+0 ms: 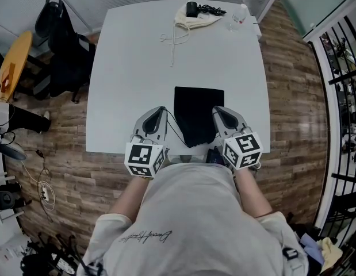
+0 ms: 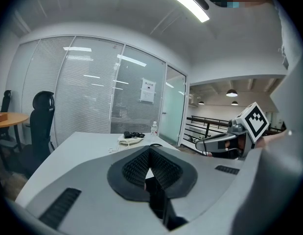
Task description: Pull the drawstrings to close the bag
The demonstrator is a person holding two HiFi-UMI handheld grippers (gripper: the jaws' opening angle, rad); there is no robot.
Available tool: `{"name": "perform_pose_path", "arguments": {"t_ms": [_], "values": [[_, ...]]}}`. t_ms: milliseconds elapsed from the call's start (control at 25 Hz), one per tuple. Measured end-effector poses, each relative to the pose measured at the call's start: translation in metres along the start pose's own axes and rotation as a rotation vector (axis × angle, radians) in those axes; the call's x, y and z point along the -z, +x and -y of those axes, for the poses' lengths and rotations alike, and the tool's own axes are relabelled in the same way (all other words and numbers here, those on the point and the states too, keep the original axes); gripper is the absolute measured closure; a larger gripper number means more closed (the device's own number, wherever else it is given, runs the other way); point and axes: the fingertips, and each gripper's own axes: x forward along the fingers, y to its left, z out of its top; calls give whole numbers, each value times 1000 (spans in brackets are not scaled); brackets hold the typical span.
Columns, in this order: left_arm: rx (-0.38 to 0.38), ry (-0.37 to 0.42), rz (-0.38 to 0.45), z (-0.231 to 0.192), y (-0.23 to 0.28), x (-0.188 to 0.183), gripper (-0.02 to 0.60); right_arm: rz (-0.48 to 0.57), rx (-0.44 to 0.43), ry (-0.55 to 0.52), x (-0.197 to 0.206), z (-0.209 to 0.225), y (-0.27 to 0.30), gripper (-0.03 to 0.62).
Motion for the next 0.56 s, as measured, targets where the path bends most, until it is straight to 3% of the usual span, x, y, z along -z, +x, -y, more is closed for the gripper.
{"name": "perform_pose_path", "arguments": {"t_ms": [560], "values": [[8, 2, -9, 0, 2, 2, 571, 2, 20, 8, 3, 5, -4, 569]]}}
